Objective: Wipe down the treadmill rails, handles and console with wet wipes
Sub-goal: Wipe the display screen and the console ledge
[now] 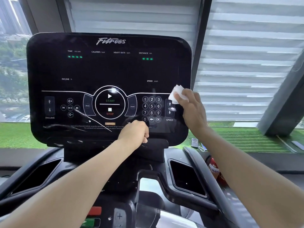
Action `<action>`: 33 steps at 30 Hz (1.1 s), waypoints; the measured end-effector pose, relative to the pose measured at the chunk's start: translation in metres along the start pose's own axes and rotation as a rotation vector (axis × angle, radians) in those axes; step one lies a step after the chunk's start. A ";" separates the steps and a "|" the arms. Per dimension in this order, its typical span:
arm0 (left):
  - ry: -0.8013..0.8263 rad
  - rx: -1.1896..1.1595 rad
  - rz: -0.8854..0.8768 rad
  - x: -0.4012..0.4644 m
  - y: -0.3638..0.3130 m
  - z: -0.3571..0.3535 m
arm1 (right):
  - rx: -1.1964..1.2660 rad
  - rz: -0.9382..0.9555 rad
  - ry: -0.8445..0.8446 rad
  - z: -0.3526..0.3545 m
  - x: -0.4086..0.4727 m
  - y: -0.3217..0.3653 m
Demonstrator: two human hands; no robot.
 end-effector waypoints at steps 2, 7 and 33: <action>-0.012 -0.008 -0.001 -0.001 0.000 0.000 | -0.053 0.086 0.049 -0.005 -0.019 0.007; -0.042 -0.025 0.011 -0.006 -0.001 0.001 | -0.088 0.086 0.060 -0.015 -0.055 -0.003; -0.073 -0.072 -0.024 0.000 0.006 -0.008 | -0.024 -0.041 0.151 -0.027 -0.078 -0.003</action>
Point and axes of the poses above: each hand's wrist, its own x-axis towards the middle knuckle, its own z-axis out of the back of the hand, y = z × x, the point moved 4 cm from there along x, towards the middle knuckle, and after that the axes turned 14 degrees about x, right-handed, at the moved point
